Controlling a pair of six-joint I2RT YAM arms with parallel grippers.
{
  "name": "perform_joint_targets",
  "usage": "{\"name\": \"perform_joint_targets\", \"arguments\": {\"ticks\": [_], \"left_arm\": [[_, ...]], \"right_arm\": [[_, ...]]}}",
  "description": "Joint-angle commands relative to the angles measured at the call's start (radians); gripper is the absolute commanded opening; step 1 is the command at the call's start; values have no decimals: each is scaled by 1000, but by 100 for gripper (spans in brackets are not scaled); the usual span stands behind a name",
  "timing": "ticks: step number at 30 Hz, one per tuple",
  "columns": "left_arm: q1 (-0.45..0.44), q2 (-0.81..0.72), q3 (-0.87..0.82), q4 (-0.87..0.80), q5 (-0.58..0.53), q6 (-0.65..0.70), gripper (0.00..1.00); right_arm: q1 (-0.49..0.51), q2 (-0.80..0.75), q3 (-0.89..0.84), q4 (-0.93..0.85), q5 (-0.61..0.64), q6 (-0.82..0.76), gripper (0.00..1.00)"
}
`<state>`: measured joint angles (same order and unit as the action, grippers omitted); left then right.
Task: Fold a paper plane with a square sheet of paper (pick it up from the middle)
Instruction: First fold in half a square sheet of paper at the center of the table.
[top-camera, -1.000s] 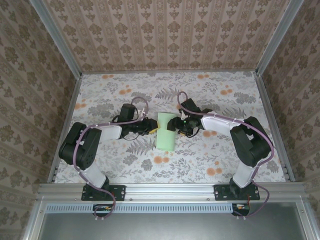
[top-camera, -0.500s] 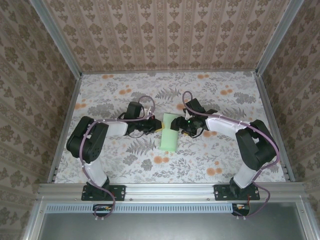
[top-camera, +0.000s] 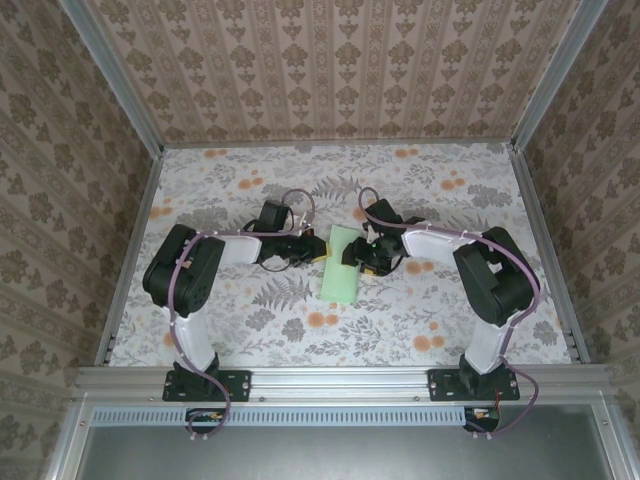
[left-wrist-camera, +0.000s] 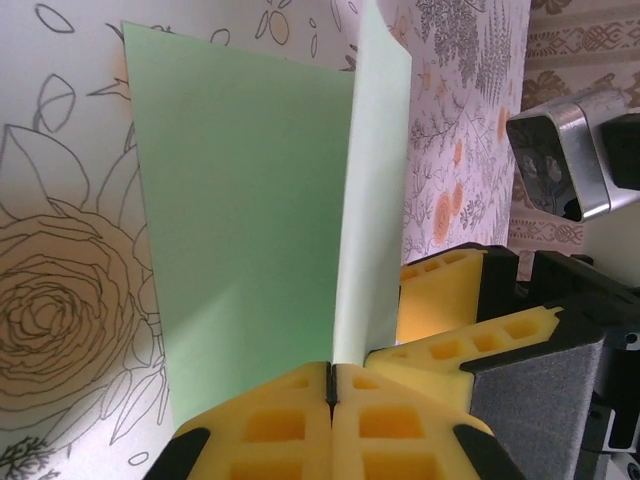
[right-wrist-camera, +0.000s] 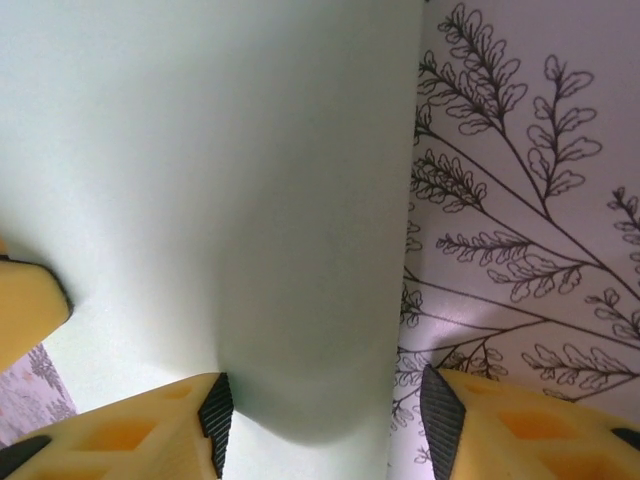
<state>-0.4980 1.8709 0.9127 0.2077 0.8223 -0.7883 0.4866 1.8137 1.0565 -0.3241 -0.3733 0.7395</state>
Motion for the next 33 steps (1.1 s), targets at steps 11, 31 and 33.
{"name": "perform_joint_targets", "arguments": {"ticks": [11,31,33], "left_arm": [[35,-113,8,-152,-101,21,54],[145,-281,36,-409,-312,234,100],[145,-272,43,-413,-303,247,100]], "right_arm": [[-3,83,41,-165,94,-53,44],[36,303,146,-327,230,-46,54],[41,319,157,-340,244,-46,55]]}}
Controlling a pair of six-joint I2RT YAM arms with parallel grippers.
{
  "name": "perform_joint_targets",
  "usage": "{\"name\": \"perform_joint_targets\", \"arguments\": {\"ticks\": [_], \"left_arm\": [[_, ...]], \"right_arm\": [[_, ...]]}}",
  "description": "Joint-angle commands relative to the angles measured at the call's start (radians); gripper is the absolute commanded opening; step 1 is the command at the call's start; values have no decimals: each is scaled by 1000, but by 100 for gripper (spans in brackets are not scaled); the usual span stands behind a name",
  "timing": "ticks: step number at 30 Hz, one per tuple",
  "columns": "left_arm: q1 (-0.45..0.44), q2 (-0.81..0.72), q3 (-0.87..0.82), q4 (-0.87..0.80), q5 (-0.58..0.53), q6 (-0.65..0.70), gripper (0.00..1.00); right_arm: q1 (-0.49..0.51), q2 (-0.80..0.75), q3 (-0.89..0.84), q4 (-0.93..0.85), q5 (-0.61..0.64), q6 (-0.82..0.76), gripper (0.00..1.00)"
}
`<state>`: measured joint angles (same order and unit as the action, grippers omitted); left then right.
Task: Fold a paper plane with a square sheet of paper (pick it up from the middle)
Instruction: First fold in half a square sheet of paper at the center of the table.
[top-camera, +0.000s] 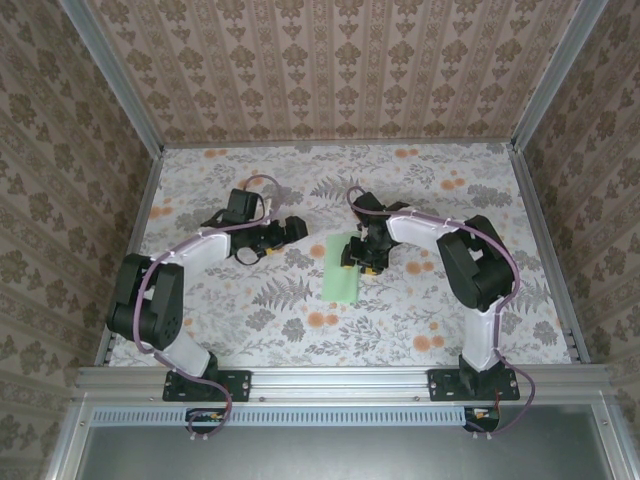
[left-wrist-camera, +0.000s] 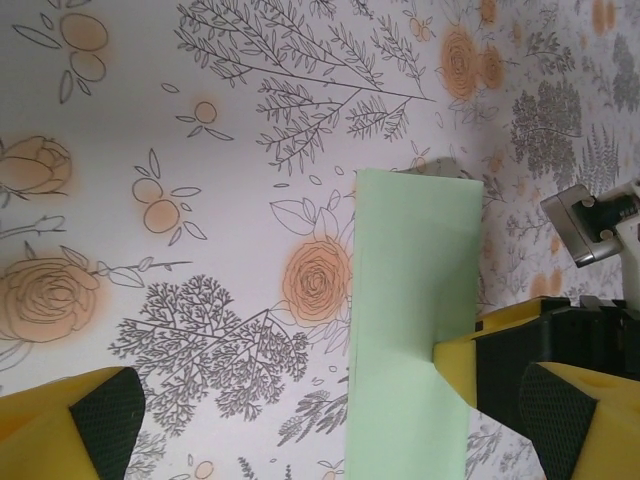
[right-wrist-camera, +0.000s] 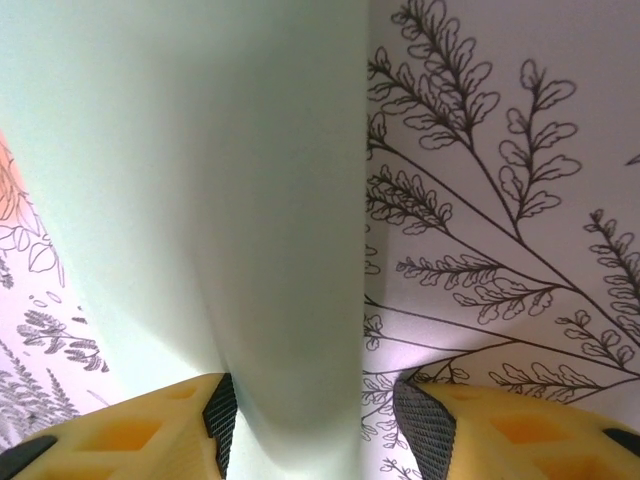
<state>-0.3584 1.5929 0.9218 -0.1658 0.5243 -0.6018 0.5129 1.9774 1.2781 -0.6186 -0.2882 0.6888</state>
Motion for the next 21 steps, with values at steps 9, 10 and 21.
{"name": "perform_joint_targets", "arguments": {"ticks": [9,10,21], "left_arm": [[4,68,39,-7,52,65,99],[3,74,38,-1,58,61,99],[-36,110,23,77,111,26,91]], "right_arm": [[25,206,-35,-61,185,-5,58],[26,210,-33,-64,189,-9,58],[24,244,-37,-65,208,-4,57]]}}
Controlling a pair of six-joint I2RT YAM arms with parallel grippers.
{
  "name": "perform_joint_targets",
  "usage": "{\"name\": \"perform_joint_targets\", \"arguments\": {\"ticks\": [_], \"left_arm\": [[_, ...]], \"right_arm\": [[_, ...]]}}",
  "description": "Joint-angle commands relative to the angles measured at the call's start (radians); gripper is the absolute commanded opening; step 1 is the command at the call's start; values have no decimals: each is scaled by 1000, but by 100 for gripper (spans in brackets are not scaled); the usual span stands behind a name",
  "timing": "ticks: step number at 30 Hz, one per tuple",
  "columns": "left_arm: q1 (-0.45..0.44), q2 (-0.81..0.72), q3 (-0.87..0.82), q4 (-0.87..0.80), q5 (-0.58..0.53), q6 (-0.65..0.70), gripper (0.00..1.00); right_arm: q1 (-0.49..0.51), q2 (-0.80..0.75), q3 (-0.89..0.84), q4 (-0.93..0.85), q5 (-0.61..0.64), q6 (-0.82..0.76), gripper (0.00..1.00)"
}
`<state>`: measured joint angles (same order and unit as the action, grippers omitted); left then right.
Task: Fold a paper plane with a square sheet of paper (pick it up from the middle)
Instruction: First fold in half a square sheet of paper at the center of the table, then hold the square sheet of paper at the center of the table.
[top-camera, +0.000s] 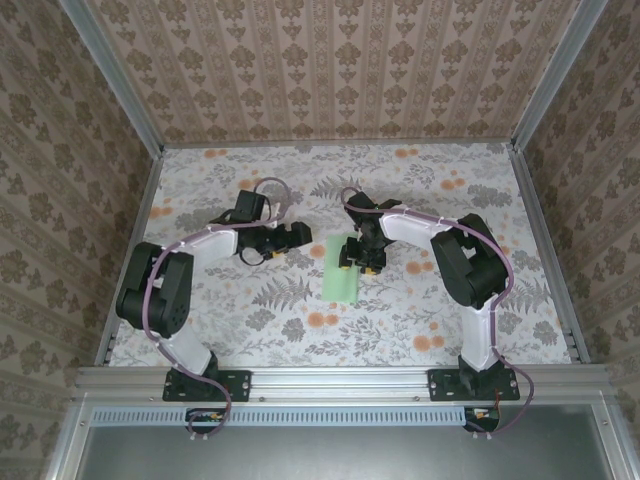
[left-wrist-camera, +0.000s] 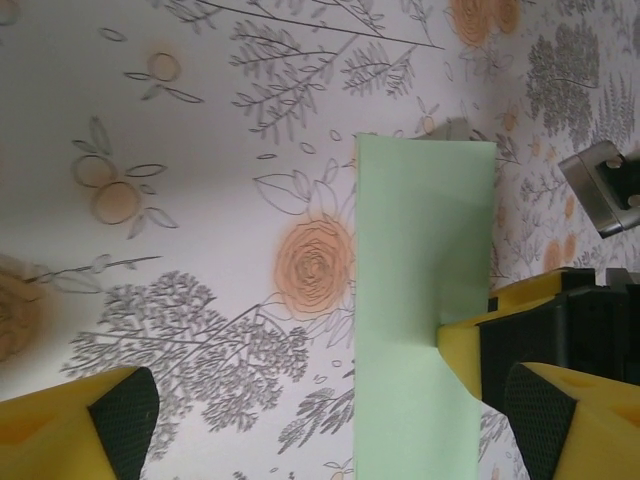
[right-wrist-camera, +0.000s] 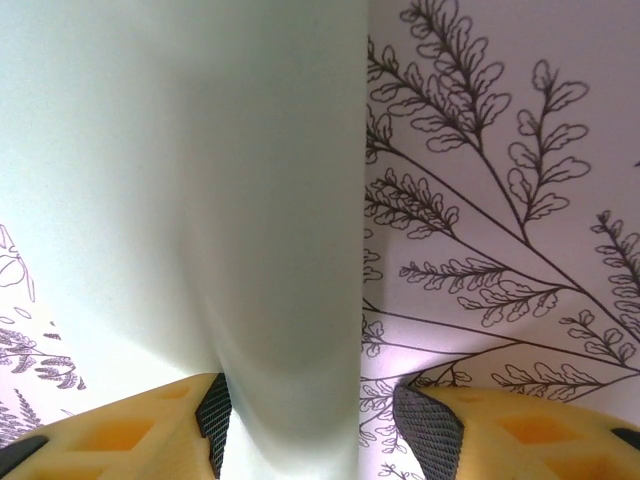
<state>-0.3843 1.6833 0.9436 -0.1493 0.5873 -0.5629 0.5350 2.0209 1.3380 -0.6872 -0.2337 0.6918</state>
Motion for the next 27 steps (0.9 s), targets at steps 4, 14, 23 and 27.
{"name": "perform_joint_targets", "arguments": {"ticks": [4,14,23,27], "left_arm": [[-19,39,-8,114,117,-52,86],[-53,65,3,114,94,-61,78],[-102,76,-17,156,74,-86,74],[-104,84,-13,163,70,-90,70]], "right_arm": [[2,206,-100,7,148,-30,56],[0,231,-109,22,161,-37,56],[-3,255,-128,44,160,-37,55],[-5,263,-131,49,156,-43,53]]}}
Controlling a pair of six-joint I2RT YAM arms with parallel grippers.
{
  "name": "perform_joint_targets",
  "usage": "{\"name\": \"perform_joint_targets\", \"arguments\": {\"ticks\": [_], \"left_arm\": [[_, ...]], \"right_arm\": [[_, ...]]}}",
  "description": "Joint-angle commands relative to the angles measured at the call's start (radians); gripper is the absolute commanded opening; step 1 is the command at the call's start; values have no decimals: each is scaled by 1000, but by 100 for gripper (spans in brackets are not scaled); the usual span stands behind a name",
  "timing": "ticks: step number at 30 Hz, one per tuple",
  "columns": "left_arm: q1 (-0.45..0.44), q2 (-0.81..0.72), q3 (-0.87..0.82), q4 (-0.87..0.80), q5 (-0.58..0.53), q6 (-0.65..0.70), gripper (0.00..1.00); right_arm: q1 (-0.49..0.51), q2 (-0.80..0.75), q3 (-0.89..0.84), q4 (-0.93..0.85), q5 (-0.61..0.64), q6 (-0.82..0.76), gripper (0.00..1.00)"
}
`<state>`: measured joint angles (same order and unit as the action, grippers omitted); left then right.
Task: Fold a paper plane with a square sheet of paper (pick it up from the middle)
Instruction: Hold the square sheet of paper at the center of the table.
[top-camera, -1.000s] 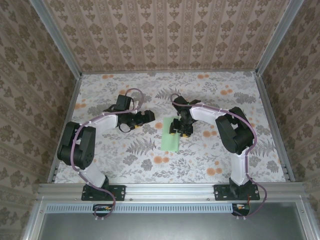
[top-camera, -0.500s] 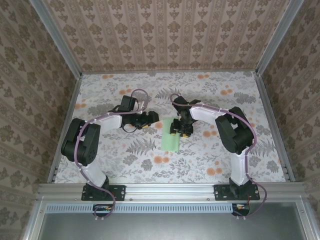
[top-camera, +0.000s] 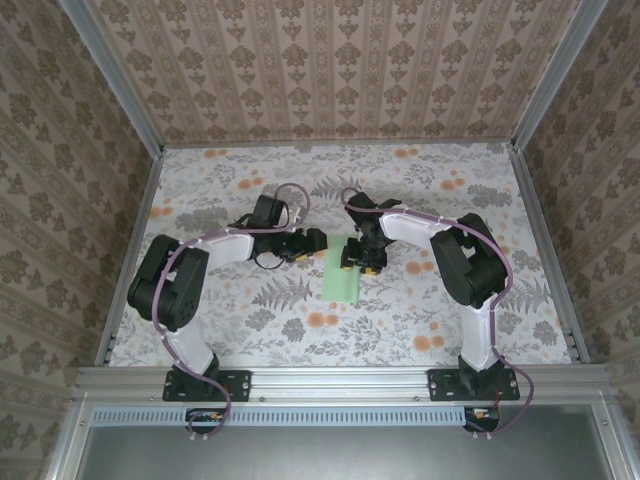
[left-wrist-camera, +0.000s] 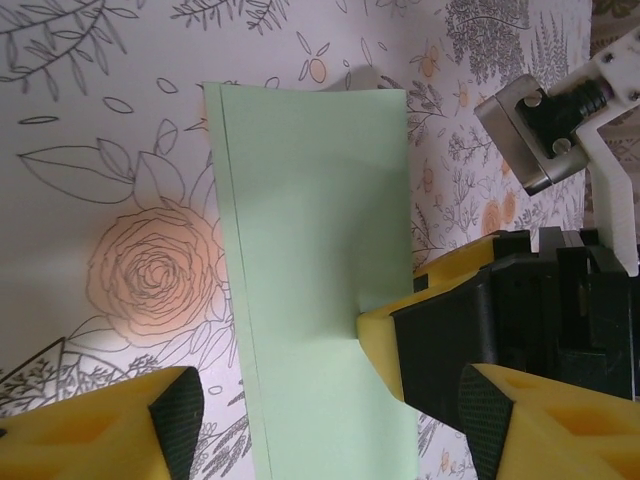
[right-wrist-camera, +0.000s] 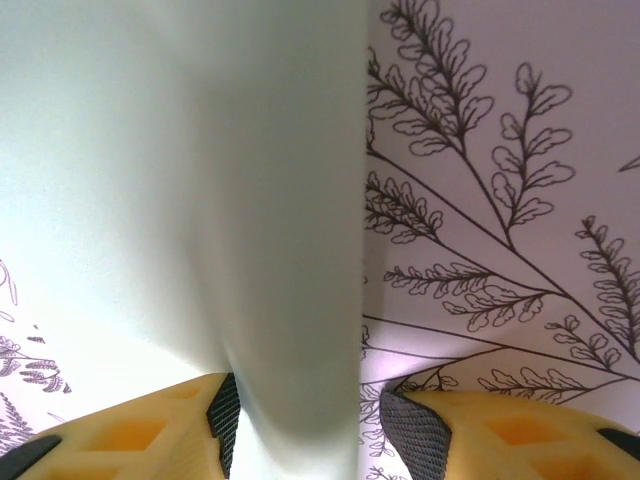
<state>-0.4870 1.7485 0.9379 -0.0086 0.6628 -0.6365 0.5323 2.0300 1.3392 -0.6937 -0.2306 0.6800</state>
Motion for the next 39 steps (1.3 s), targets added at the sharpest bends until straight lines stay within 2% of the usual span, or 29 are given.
{"name": "perform_joint_targets", "arguments": {"ticks": [1,10,21,39], "left_arm": [[-2,23,-7,24,-4,-19,69],[-13,37,2,34,8,-30,67],[-31,64,28,32,29,-42,52],[-64,125,70,18,61,-42,34]], "right_arm": [[-2,253,-132,56,153,-35,53],[-2,264,-118,56,145,-36,57],[-2,289,-105,42,146,-16,59],[-1,315,-95,29,151,-14,60]]}}
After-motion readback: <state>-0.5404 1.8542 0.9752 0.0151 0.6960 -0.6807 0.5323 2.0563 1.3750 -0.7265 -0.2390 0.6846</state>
